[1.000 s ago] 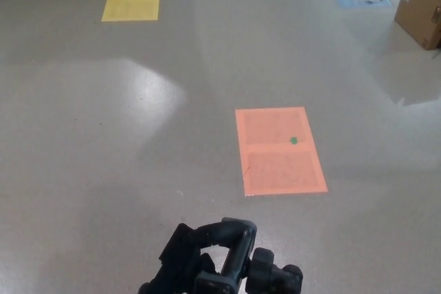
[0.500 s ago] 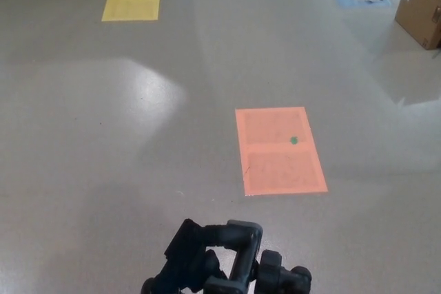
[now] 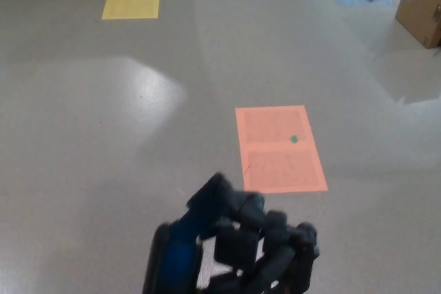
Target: A phone stand is kept on the floor and the robot uses both its hands to grab it and uses its left hand to extend the phone stand by pulling it upwards
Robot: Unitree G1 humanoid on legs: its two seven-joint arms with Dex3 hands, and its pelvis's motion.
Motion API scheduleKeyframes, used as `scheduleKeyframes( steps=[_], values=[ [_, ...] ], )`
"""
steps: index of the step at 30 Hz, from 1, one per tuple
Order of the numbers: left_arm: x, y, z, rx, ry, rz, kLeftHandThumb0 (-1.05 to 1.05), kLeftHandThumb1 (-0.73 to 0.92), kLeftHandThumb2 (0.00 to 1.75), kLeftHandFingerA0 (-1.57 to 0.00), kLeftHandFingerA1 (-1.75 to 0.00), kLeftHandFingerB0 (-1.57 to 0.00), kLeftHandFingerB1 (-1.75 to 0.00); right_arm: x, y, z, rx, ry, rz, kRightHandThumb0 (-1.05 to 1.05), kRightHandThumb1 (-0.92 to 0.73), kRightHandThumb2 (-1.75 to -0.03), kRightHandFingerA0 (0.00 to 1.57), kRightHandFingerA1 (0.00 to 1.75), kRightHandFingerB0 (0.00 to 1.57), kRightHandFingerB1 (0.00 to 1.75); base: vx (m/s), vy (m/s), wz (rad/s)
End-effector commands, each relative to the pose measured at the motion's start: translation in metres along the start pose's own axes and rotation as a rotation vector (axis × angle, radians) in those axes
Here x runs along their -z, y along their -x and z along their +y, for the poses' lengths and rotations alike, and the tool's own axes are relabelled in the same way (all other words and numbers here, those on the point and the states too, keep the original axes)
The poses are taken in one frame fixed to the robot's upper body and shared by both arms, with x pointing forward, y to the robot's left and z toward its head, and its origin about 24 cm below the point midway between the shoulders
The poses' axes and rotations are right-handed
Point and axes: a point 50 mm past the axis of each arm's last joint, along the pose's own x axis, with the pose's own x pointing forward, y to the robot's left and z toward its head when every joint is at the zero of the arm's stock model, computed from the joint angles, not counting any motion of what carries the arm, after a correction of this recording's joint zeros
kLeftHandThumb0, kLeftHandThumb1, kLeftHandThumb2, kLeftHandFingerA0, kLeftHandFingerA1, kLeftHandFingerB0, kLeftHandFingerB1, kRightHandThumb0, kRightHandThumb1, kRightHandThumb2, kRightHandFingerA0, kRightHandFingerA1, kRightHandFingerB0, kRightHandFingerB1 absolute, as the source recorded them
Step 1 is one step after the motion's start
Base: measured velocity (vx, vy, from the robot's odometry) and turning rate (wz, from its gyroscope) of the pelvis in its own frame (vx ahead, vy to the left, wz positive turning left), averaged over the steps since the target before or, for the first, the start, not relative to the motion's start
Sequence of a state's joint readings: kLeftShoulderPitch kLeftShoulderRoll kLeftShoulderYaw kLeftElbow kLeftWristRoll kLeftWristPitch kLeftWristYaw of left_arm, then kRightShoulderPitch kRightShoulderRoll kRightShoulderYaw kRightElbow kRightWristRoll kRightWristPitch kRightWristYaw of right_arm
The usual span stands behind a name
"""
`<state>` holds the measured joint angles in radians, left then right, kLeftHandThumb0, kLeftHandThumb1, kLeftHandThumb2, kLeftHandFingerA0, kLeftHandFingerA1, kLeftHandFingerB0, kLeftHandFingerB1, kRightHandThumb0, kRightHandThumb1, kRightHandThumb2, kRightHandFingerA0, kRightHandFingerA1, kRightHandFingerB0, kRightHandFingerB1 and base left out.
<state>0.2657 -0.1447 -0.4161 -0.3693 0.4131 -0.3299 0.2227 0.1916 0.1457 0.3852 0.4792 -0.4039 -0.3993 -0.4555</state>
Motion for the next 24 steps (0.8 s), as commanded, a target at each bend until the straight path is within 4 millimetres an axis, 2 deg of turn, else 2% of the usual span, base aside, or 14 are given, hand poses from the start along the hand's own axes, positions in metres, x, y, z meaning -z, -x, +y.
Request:
scheduleKeyframes(
  steps=[1, 2, 4, 5, 6, 7, 12, 13, 14, 15, 17, 18, 23, 24],
  values=[
    [-0.121, -0.057, -0.038, 0.070, 0.365, -0.301, -0.18, 0.56, 0.66, -0.97, -1.75, -0.80, -1.75, 0.009, 0.015, 0.012, -0.069, 0.058, 0.039, -0.22, -0.90, -0.67, 1.05, 1.75, 0.82, 1.75, 0.00, 0.000, 0.00],
    [-0.131, -0.061, -0.040, 0.088, 0.424, -0.307, -0.19, 0.54, 0.68, -1.00, -1.74, -0.81, -1.75, 0.009, 0.016, 0.011, -0.071, 0.054, 0.044, -0.21, -0.85, -0.79, 1.18, 1.75, 0.96, 1.75, 0.00, 0.000, 0.00],
    [-0.134, -0.063, -0.040, 0.091, 0.431, -0.306, -0.19, 0.54, 0.68, -1.00, -1.74, -0.81, -1.75, 0.009, 0.017, 0.010, -0.070, 0.051, 0.044, -0.21, -0.85, -0.79, 1.18, 1.75, 0.96, 1.75, 0.00, 0.000, 0.00],
    [-0.137, -0.064, -0.040, 0.093, 0.444, -0.309, -0.24, 0.39, 0.88, -1.31, -1.45, -1.11, -1.35, 0.009, 0.017, 0.010, -0.072, 0.048, 0.043, -0.22, -0.91, -0.69, 1.05, 1.75, 0.81, 1.75, 0.00, 0.000, 0.00],
    [-0.141, -0.066, -0.040, 0.096, 0.460, -0.314, -0.24, 0.39, 0.88, -1.31, -1.45, -1.11, -1.35, 0.009, 0.018, 0.009, -0.074, 0.046, 0.042, -0.22, -0.91, -0.69, 1.05, 1.75, 0.81, 1.75, 0.00, 0.000, 0.00],
    [-0.143, -0.067, -0.040, 0.101, 0.479, -0.317, -0.14, 0.51, 0.75, -1.01, -1.75, -0.81, -1.75, 0.010, 0.018, 0.009, -0.074, 0.046, 0.043, -0.23, -0.91, -0.68, 1.04, 1.75, 0.77, 1.75, 0.00, 0.000, 0.00],
    [-0.151, -0.070, -0.039, 0.118, 0.536, -0.327, -0.13, 0.50, 0.79, -1.02, -1.75, -0.81, -1.75, 0.010, 0.019, 0.008, -0.070, 0.047, 0.024, -0.22, -0.91, -0.68, 1.05, 1.75, 0.77, 1.75, 0.00, 0.000, 0.00],
    [-0.154, -0.072, -0.037, 0.114, 0.527, -0.333, -0.14, 0.52, 0.76, -1.00, -1.75, -0.79, -1.75, 0.011, 0.018, 0.007, -0.069, 0.047, 0.009, -0.23, -0.87, -0.77, 1.16, 1.75, 0.90, 1.75, 0.00, 0.000, 0.00],
    [-0.155, -0.072, -0.036, 0.113, 0.523, -0.334, -0.14, 0.52, 0.76, -1.00, -1.75, -0.79, -1.75, 0.012, 0.018, 0.007, -0.068, 0.047, 0.003, -0.23, -0.87, -0.77, 1.16, 1.75, 0.90, 1.75, 0.00, 0.000, 0.00],
    [-0.156, -0.073, -0.035, 0.111, 0.525, -0.334, -0.15, 0.51, 0.75, -1.00, -1.75, -0.79, -1.75, 0.012, 0.018, 0.007, -0.064, 0.052, -0.006, -0.20, -0.89, -0.70, 1.06, 1.75, 0.77, 1.75, 0.00, 0.000, 0.00],
    [-0.157, -0.074, -0.034, 0.109, 0.526, -0.332, -0.15, 0.51, 0.75, -1.00, -1.75, -0.79, -1.75, 0.013, 0.018, 0.006, -0.057, 0.059, -0.019, -0.20, -0.89, -0.70, 1.06, 1.75, 0.77, 1.75, 0.00, 0.000, 0.00],
    [-0.161, -0.077, -0.032, 0.104, 0.532, -0.347, -0.13, 0.49, 0.77, -1.01, -1.75, -0.81, -1.75, 0.014, 0.019, 0.007, -0.062, 0.046, -0.003, -0.21, -0.86, -0.77, 1.16, 1.75, 0.91, 1.75, 0.00, 0.000, 0.00],
    [-0.169, -0.083, -0.028, 0.093, 0.541, -0.374, -0.13, 0.49, 0.77, -1.02, -1.75, -0.82, -1.75, 0.017, 0.021, 0.008, -0.068, 0.031, 0.019, -0.20, -0.86, -0.78, 1.16, 1.75, 0.93, 1.75, 0.00, 0.000, 0.00],
    [-0.176, -0.090, -0.025, 0.088, 0.518, -0.416, -0.15, 0.50, 0.76, -1.01, -1.75, -0.81, -1.75, 0.018, 0.021, 0.009, -0.062, 0.028, 0.025, -0.21, -0.85, -0.78, 1.15, 1.75, 0.91, 1.75, 0.00, 0.000, 0.00]
  ],
)
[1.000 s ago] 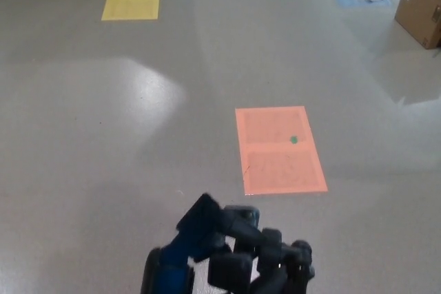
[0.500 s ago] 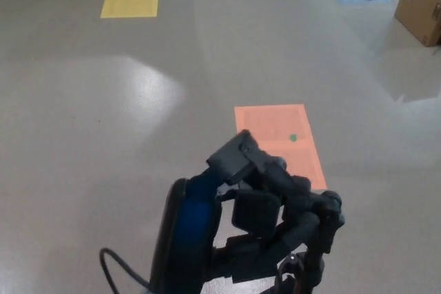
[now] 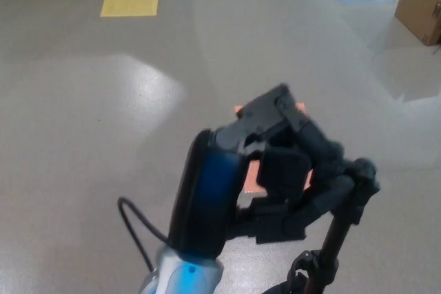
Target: A phone stand is kept on the floor and the robot uses both its hands to grab it and uses its left hand to extend the phone stand by pulling it upwards
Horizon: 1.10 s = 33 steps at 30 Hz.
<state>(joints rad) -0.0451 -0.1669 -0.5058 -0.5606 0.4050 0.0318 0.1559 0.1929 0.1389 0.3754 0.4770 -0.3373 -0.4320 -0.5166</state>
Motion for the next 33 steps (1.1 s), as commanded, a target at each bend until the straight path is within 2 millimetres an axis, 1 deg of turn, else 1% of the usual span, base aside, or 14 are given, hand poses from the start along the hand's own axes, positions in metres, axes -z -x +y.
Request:
scheduleKeyframes(
  steps=[1, 8, 15, 16, 17, 21, 22, 23, 25, 27, 28, 31, 32, 33],
  values=[
    [-0.119, -0.054, -0.013, -0.024, 0.475, -0.304, -0.15, 0.50, 0.76, -1.01, -1.75, -0.81, -1.75, 0.019, 0.023, 0.015, -0.156, 0.090, 0.026, -0.21, -0.85, -0.78, 1.15, 1.75, 0.91, 1.75, 0.00, 0.000, 0.00],
    [-0.132, -0.066, -0.009, -0.009, 0.510, -0.348, -0.15, 0.48, 0.82, -1.07, -1.75, -0.83, -1.75, 0.019, 0.023, 0.015, -0.160, 0.118, 0.038, -0.21, -0.89, -0.68, 1.00, 1.75, 0.77, 1.75, 0.00, 0.000, 0.00],
    [-0.149, -0.082, -0.003, 0.046, 0.589, -0.399, -0.17, 0.46, 0.85, -1.07, -1.75, -0.82, -1.75, 0.019, 0.023, 0.016, -0.158, 0.095, 0.051, -0.21, -0.87, -0.69, 1.03, 1.75, 0.81, 1.75, 0.00, 0.000, 0.00],
    [-0.151, -0.087, -0.001, 0.043, 0.570, -0.430, -0.27, 0.37, 0.94, -1.40, -1.52, -1.14, -1.41, 0.018, 0.023, 0.017, -0.160, 0.086, 0.061, -0.21, -0.87, -0.69, 1.04, 1.75, 0.83, 1.75, 0.00, 0.000, 0.00],
    [-0.151, -0.088, 0.000, 0.035, 0.554, -0.432, -0.19, 0.43, 0.84, -1.07, -1.75, -0.81, -1.75, 0.018, 0.024, 0.017, -0.160, 0.084, 0.065, -0.22, -0.83, -0.78, 1.18, 1.75, 0.97, 1.75, 0.00, 0.000, 0.00],
    [-0.155, -0.092, 0.004, 0.027, 0.540, -0.437, -0.22, 0.44, 0.82, -1.04, -1.75, -0.82, -1.75, 0.018, 0.025, 0.018, -0.154, 0.070, 0.077, -0.22, -0.82, -0.78, 1.19, 1.75, 0.98, 1.75, 0.00, 0.000, 0.00],
    [-0.156, -0.093, 0.005, 0.029, 0.546, -0.434, -0.21, 0.44, 0.81, -1.04, -1.75, -0.80, -1.75, 0.018, 0.025, 0.019, -0.154, 0.073, 0.080, -0.21, -0.87, -0.68, 1.04, 1.75, 0.84, 1.75, 0.00, 0.000, 0.00],
    [-0.158, -0.094, 0.006, 0.031, 0.558, -0.439, -0.27, 0.37, 0.93, -1.35, -1.50, -1.12, -1.39, 0.018, 0.026, 0.019, -0.155, 0.083, 0.078, -0.21, -0.87, -0.68, 1.05, 1.75, 0.84, 1.75, 0.00, 0.000, 0.00],
    [-0.162, -0.097, 0.010, 0.024, 0.564, -0.462, -0.25, 0.36, 0.94, -1.29, -1.44, -1.09, -1.34, 0.019, 0.025, 0.019, -0.154, 0.096, 0.077, -0.22, -0.87, -0.68, 1.03, 1.75, 0.83, 1.75, 0.00, 0.000, 0.00],
    [-0.164, -0.100, 0.013, 0.000, 0.523, -0.471, -0.30, 0.35, 0.92, -1.30, -1.46, -1.09, -1.36, 0.020, 0.025, 0.019, -0.152, 0.096, 0.086, -0.22, -0.87, -0.68, 1.03, 1.75, 0.83, 1.75, 0.00, 0.000, 0.00],
    [-0.165, -0.101, 0.014, 0.000, 0.510, -0.475, -0.22, 0.44, 0.79, -0.99, -1.75, -0.76, -1.75, 0.020, 0.025, 0.018, -0.150, 0.096, 0.085, -0.22, -0.87, -0.68, 1.03, 1.75, 0.82, 1.75, 0.00, 0.000, 0.00],
    [-0.165, -0.101, 0.016, -0.020, 0.469, -0.485, -0.22, 0.47, 0.74, -0.97, -1.75, -0.74, -1.75, 0.020, 0.024, 0.018, -0.150, 0.095, 0.080, -0.22, -0.87, -0.68, 1.05, 1.75, 0.82, 1.75, 0.00, 0.000, 0.00],
    [-0.162, -0.099, 0.015, -0.008, 0.488, -0.471, -0.20, 0.47, 0.75, -0.95, -1.75, -0.73, -1.75, 0.021, 0.024, 0.019, -0.152, 0.088, 0.086, -0.24, -0.83, -0.77, 1.18, 1.75, 0.95, 1.75, 0.00, 0.000, 0.00],
    [-0.160, -0.097, 0.014, 0.002, 0.499, -0.466, -0.18, 0.48, 0.76, -0.95, -1.75, -0.71, -1.75, 0.021, 0.024, 0.019, -0.153, 0.083, 0.083, -0.22, -0.87, -0.68, 1.04, 1.75, 0.81, 1.75, 0.00, 0.000, 0.00]
  ],
)
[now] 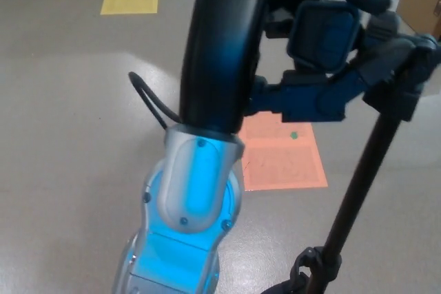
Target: A phone stand is kept on the floor and the robot uses both its hands to grab it and uses its left hand to extend the phone stand by pulling it upwards
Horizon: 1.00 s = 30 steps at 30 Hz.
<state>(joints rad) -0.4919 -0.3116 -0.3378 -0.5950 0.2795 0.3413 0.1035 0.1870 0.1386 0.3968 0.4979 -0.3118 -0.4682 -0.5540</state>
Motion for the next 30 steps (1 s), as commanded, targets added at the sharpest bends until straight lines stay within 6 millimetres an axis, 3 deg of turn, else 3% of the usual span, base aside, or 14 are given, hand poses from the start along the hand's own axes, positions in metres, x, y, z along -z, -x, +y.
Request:
scheduleKeyframes(
  steps=[1, 2, 4, 8, 10, 11, 12, 16, 24, 25, 26, 27, 28, 30],
  values=[
    [-0.103, -0.035, -0.022, 0.072, 0.396, -0.318, -0.18, 0.48, 0.76, -0.95, -1.75, -0.71, -1.75, 0.022, 0.023, 0.015, -0.175, 0.110, 0.093, -0.22, -0.87, -0.68, 1.04, 1.75, 0.81, 1.75, 0.00, 0.000, 0.00],
    [-0.097, -0.031, -0.022, 0.061, 0.375, -0.295, -0.20, 0.48, 0.75, -0.98, -1.75, -0.71, -1.75, 0.021, 0.024, 0.016, -0.173, 0.109, 0.097, -0.24, -0.83, -0.78, 1.19, 1.75, 0.96, 1.75, 0.00, 0.000, 0.00],
    [-0.091, -0.026, -0.021, 0.033, 0.340, -0.272, -0.20, 0.50, 0.71, -0.99, -1.75, -0.73, -1.75, 0.021, 0.025, 0.016, -0.170, 0.111, 0.104, -0.23, -0.87, -0.68, 1.05, 1.75, 0.82, 1.75, 0.00, 0.000, 0.00],
    [-0.068, -0.006, -0.017, 0.028, 0.341, -0.183, -0.13, 0.57, 0.67, -0.95, -1.75, -0.71, -1.75, 0.019, 0.023, 0.017, -0.172, 0.116, 0.094, -0.23, -0.83, -0.77, 1.18, 1.75, 0.95, 1.75, 0.00, 0.000, 0.00],
    [-0.049, 0.013, -0.012, -0.018, 0.318, -0.101, -0.13, 0.58, 0.64, -0.95, -1.75, -0.73, -1.75, 0.020, 0.022, 0.013, -0.176, 0.121, 0.087, -0.24, -0.83, -0.78, 1.17, 1.75, 0.96, 1.75, 0.00, 0.000, 0.00],
    [-0.041, 0.021, -0.010, -0.033, 0.333, -0.048, -0.13, 0.58, 0.64, -0.95, -1.75, -0.73, -1.75, 0.019, 0.021, 0.012, -0.177, 0.127, 0.081, -0.23, -0.88, -0.68, 1.03, 1.75, 0.79, 1.75, 0.00, 0.000, 0.00],
    [-0.032, 0.032, -0.009, -0.037, 0.345, 0.000, -0.13, 0.62, 0.62, -0.96, -1.75, -0.69, -1.75, 0.020, 0.023, 0.012, -0.173, 0.133, 0.081, -0.22, -0.85, -0.77, 1.16, 1.75, 0.93, 1.75, 0.00, 0.000, 0.00],
    [0.006, 0.085, -0.007, -0.102, 0.357, 0.238, -0.15, 0.61, 0.61, -0.98, -1.75, -0.71, -1.75, 0.020, 0.024, 0.009, -0.160, 0.111, 0.069, -0.24, -0.85, -0.76, 1.16, 1.75, 0.92, 1.75, 0.00, 0.000, 0.00],
    [0.039, 0.149, -0.004, -0.156, 0.369, 0.475, -0.11, 0.65, 0.59, -0.94, -1.75, -0.65, -1.75, 0.023, 0.026, 0.008, -0.162, 0.119, 0.095, -0.27, -0.89, -0.67, 0.97, 1.75, 0.74, 1.75, 0.00, 0.000, 0.00],
    [0.045, 0.161, -0.001, -0.181, 0.377, 0.526, -0.18, 0.51, 0.79, -1.26, -1.53, -0.98, -1.39, 0.022, 0.024, 0.008, -0.156, 0.118, 0.094, -0.25, -0.88, -0.66, 0.99, 1.75, 0.75, 1.75, 0.00, 0.000, 0.00],
    [0.047, 0.166, 0.000, -0.192, 0.382, 0.543, -0.18, 0.51, 0.79, -1.26, -1.53, -0.98, -1.39, 0.022, 0.023, 0.008, -0.153, 0.119, 0.093, -0.25, -0.88, -0.66, 0.99, 1.75, 0.75, 1.75, 0.00, 0.000, 0.00],
    [0.051, 0.172, 0.004, -0.201, 0.379, 0.565, -0.19, 0.52, 0.79, -1.25, -1.54, -0.98, -1.39, 0.021, 0.023, 0.008, -0.153, 0.114, 0.096, -0.24, -0.88, -0.67, 0.99, 1.75, 0.75, 1.75, 0.00, 0.000, 0.00],
    [0.055, 0.177, 0.007, -0.209, 0.377, 0.580, -0.09, 0.65, 0.59, -0.87, -1.75, -0.63, -1.75, 0.021, 0.023, 0.008, -0.153, 0.108, 0.096, -0.24, -0.85, -0.75, 1.13, 1.75, 0.89, 1.75, 0.00, 0.000, 0.00],
    [0.060, 0.185, 0.011, -0.222, 0.394, 0.600, -0.08, 0.66, 0.60, -0.87, -1.75, -0.63, -1.75, 0.021, 0.023, 0.008, -0.150, 0.092, 0.097, -0.24, -0.85, -0.75, 1.13, 1.75, 0.88, 1.75, 0.00, 0.000, 0.00]
  ],
)
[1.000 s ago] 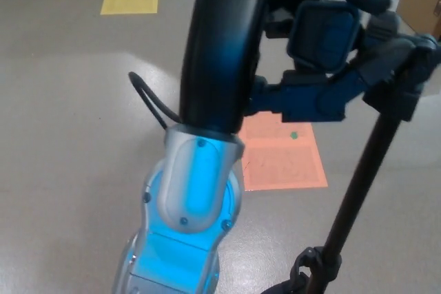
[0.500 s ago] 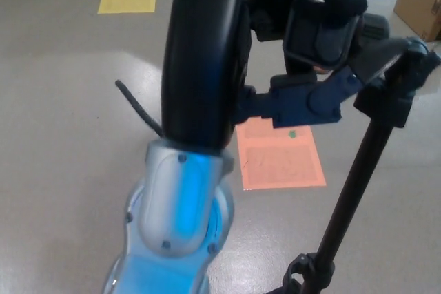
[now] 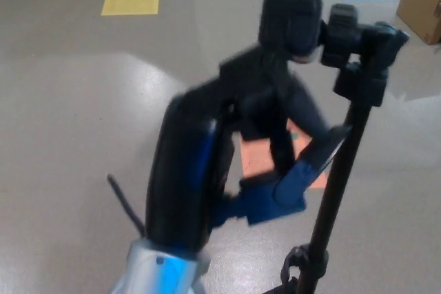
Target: A phone stand is kept on the floor and the robot uses both its hands to grab it and uses its left hand to extend the phone stand by pulling it upwards
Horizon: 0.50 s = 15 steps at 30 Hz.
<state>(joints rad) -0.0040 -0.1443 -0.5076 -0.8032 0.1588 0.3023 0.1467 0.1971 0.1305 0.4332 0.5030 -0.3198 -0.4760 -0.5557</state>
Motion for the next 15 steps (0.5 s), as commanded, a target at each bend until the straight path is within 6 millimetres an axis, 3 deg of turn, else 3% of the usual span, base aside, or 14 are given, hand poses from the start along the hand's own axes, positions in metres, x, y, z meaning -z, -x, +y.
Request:
scheduleKeyframes(
  steps=[1, 11, 12, 13, 14, 15],
  values=[
    [0.067, 0.091, 0.011, -0.232, 0.343, 0.358, -0.09, 0.65, 0.60, -0.85, -1.75, -0.67, -1.75, 0.021, 0.018, 0.003, -0.111, 0.084, 0.105, -0.26, -0.85, -0.75, 1.15, 1.75, 0.89, 1.75, 0.00, 0.000, 0.00],
    [0.086, 0.109, 0.015, -0.279, 0.347, 0.444, -0.09, 0.64, 0.61, -0.86, -1.75, -0.67, -1.75, 0.021, 0.018, 0.002, -0.118, 0.116, 0.098, -0.22, -0.85, -0.74, 1.11, 1.75, 0.87, 1.75, 0.00, 0.000, 0.00],
    [0.089, 0.110, 0.015, -0.290, 0.349, 0.449, -0.10, 0.64, 0.61, -0.88, -1.75, -0.68, -1.75, 0.021, 0.017, 0.001, -0.115, 0.131, 0.089, -0.22, -0.88, -0.66, 0.97, 1.75, 0.73, 1.75, 0.00, 0.000, 0.00],
    [0.091, 0.111, 0.016, -0.296, 0.346, 0.455, -0.10, 0.64, 0.61, -0.85, -1.75, -0.67, -1.75, 0.021, 0.017, 0.000, -0.115, 0.131, 0.084, -0.23, -0.85, -0.73, 1.10, 1.75, 0.85, 1.75, 0.00, 0.000, 0.00],
    [0.092, 0.112, 0.016, -0.297, 0.340, 0.459, -0.10, 0.64, 0.61, -0.85, -1.75, -0.67, -1.75, 0.021, 0.017, -0.001, -0.116, 0.122, 0.083, -0.23, -0.85, -0.73, 1.10, 1.75, 0.85, 1.75, 0.00, 0.000, 0.00],
    [0.093, 0.113, 0.017, -0.293, 0.326, 0.458, -0.11, 0.64, 0.60, -0.85, -1.75, -0.67, -1.75, 0.021, 0.017, -0.001, -0.115, 0.112, 0.083, -0.23, -0.87, -0.66, 0.97, 1.75, 0.72, 1.75, 0.00, 0.000, 0.00]
  ],
)
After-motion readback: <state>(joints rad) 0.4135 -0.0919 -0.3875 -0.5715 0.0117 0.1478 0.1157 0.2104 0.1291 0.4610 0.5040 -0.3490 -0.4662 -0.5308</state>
